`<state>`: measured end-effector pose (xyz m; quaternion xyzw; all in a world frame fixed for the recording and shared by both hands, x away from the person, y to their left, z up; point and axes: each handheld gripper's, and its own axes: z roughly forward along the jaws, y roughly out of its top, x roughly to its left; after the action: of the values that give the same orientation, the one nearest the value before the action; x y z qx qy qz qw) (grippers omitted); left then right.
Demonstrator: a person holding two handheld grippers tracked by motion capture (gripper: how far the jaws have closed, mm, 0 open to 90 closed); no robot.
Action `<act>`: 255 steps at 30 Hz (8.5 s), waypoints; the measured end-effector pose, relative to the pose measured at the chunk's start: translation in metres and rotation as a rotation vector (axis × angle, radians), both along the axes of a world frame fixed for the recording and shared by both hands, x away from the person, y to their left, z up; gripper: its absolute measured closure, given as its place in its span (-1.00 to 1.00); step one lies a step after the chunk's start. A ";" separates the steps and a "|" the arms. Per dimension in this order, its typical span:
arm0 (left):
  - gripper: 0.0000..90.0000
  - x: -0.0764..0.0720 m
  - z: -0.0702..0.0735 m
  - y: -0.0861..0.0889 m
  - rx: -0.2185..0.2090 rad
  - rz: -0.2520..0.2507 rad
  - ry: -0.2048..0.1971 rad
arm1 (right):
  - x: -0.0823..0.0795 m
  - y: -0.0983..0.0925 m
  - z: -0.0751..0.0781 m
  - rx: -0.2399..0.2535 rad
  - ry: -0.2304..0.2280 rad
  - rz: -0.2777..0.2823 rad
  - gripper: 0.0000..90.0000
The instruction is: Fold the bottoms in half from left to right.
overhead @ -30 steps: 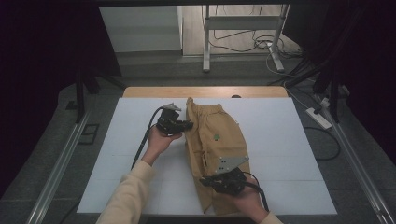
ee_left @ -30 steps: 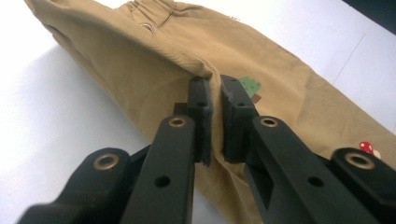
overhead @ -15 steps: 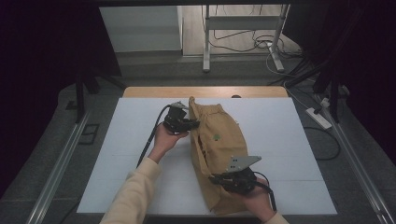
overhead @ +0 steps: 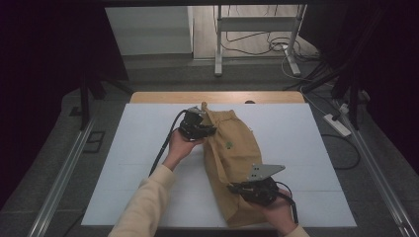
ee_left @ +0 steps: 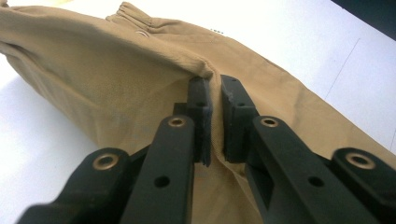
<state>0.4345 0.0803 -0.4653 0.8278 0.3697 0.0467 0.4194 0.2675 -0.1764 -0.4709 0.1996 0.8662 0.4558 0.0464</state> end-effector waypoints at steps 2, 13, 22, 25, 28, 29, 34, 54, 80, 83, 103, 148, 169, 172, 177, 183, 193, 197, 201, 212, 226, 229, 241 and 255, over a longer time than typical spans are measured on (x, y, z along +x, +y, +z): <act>0.84 0.001 0.000 -0.002 0.001 -0.002 0.000 | 0.000 -0.003 0.000 -0.001 0.002 -0.007 0.90; 0.84 0.005 0.000 -0.019 0.010 -0.022 -0.003 | -0.001 -0.013 -0.002 -0.005 0.014 -0.027 0.90; 0.84 0.010 -0.009 -0.035 0.017 -0.033 0.011 | -0.001 -0.023 -0.008 -0.028 0.022 -0.051 0.90; 0.84 0.010 -0.012 -0.039 0.013 -0.035 0.015 | -0.001 -0.026 -0.010 -0.036 0.027 -0.061 0.90; 0.84 0.010 -0.013 -0.043 0.016 -0.042 0.015 | -0.001 -0.029 -0.012 -0.043 0.036 -0.070 0.90; 0.84 0.010 -0.013 -0.044 0.017 -0.045 0.015 | -0.001 -0.030 -0.013 -0.046 0.040 -0.072 0.90; 0.83 0.010 -0.014 -0.051 0.023 -0.051 0.014 | -0.002 -0.033 -0.015 -0.053 0.044 -0.077 0.90; 0.83 0.015 -0.027 -0.076 0.049 -0.072 0.028 | -0.002 -0.042 -0.025 -0.081 0.078 -0.107 0.90; 0.43 0.017 -0.030 -0.090 0.009 -0.083 0.034 | 0.001 -0.056 -0.028 -0.085 0.105 -0.175 0.84; -0.01 0.013 -0.025 -0.088 0.006 -0.078 0.011 | 0.000 -0.056 -0.028 -0.104 0.084 -0.202 0.36; -0.31 -0.024 -0.023 -0.035 0.045 -0.091 -0.038 | 0.024 -0.067 -0.023 -0.085 0.040 -0.333 -0.19; -0.32 -0.076 -0.046 0.033 0.053 -0.045 -0.015 | 0.141 -0.026 -0.030 -0.141 0.052 -0.347 0.33; -0.32 -0.077 -0.046 0.036 0.056 -0.037 -0.017 | 0.140 -0.053 -0.036 -0.217 0.093 -0.420 0.92; -0.33 -0.077 -0.046 0.038 0.054 -0.034 -0.020 | 0.140 -0.053 -0.038 -0.229 0.091 -0.421 0.84; -0.33 -0.077 -0.044 0.039 0.052 -0.028 -0.024 | 0.137 -0.052 -0.034 -0.216 0.025 -0.462 0.19; -0.33 -0.076 -0.043 0.041 0.052 -0.027 -0.027 | 0.127 -0.043 -0.024 -0.163 -0.006 -0.374 -0.02; -0.34 -0.075 -0.043 0.045 0.048 -0.022 -0.025 | 0.115 -0.032 -0.018 -0.150 -0.001 -0.295 -0.10; -0.35 -0.074 -0.043 0.046 0.050 -0.022 -0.022 | 0.111 -0.029 -0.018 -0.152 0.002 -0.275 -0.11; -0.36 -0.074 -0.043 0.047 0.049 -0.019 -0.020 | 0.105 -0.023 -0.018 -0.145 0.011 -0.242 -0.12; -0.37 -0.073 -0.043 0.052 0.047 -0.014 -0.014 | 0.082 0.002 -0.014 -0.173 0.033 -0.157 -0.18; -0.37 -0.073 -0.042 0.054 0.047 -0.015 -0.015 | 0.063 0.039 -0.028 -0.247 0.043 -0.076 -0.29; -0.37 -0.073 -0.042 0.053 0.045 -0.016 -0.014 | 0.062 0.041 -0.031 -0.264 0.032 -0.080 -0.32; -0.37 -0.073 -0.042 0.054 0.047 -0.014 -0.014 | 0.061 0.050 -0.044 -0.336 0.018 -0.088 -0.42; -0.37 -0.073 -0.042 0.056 0.042 -0.006 -0.013 | 0.063 0.051 -0.046 -0.402 0.031 -0.133 -0.22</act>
<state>0.3613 0.1362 -0.5069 0.8372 0.3634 0.0586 0.4044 0.3301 -0.1255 -0.5165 0.2503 0.9252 0.2666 0.1019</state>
